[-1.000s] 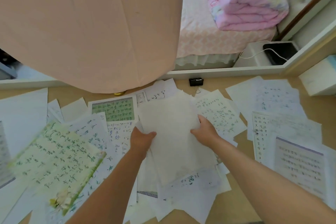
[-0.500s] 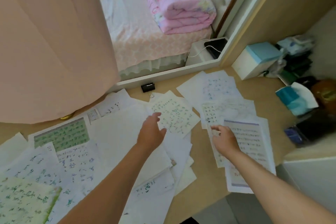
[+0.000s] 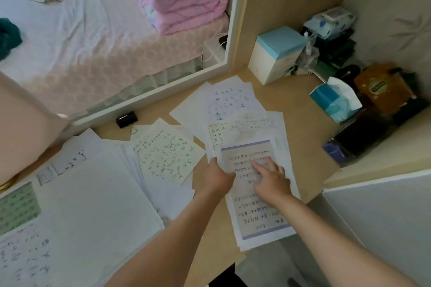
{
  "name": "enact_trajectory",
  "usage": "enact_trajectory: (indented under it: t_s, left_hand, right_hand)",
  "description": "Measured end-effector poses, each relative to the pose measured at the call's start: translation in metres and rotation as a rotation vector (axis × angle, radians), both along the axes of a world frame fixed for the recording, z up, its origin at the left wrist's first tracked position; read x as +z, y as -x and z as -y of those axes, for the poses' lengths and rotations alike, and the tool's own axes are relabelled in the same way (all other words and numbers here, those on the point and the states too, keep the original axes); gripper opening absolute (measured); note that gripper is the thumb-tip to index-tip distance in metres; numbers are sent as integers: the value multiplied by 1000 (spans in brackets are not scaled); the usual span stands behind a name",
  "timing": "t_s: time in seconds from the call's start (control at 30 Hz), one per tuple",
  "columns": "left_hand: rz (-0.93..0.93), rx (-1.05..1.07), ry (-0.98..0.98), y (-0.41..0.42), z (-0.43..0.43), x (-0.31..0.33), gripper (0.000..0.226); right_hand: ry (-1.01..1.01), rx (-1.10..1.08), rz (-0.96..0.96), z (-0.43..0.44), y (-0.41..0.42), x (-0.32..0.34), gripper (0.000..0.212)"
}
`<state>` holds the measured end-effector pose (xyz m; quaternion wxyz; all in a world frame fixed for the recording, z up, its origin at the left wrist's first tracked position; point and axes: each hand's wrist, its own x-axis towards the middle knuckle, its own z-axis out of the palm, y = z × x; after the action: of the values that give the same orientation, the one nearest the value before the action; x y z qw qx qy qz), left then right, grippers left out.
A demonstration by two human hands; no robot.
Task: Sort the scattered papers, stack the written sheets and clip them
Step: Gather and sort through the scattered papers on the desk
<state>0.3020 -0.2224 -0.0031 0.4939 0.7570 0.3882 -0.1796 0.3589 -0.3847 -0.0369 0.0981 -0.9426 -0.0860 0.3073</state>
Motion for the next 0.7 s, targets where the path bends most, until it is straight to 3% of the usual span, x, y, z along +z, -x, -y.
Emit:
enact_trajectory:
  t_s: [0.07, 0.17, 0.23, 0.3, 0.47, 0.6, 0.7]
  left_hand:
    - [1, 132, 20, -6, 4, -4, 74]
    - [-1, 244, 75, -14, 4, -8, 81]
    - [0, 291, 163, -20, 2, -10, 77]
    - [4, 313, 283, -24, 1, -9, 72]
    - [30, 293, 423, -29, 3, -5, 34]
    - [67, 345, 378, -17, -15, -2, 21]
    - [109, 339, 392, -2, -38, 1, 24]
  right_hand:
    - [-63, 22, 86, -3, -4, 1, 65]
    - [-39, -194, 179, 14, -24, -4, 62]
    - [28, -280, 138, 29, -37, -5, 68]
    - [51, -234, 108, 35, -42, -8, 72]
    - [-102, -196, 110, 24, -41, -10, 71]
    - [-203, -234, 119, 16, -48, -3, 73]
    - [-271, -255, 93, 8, -53, -1, 83]
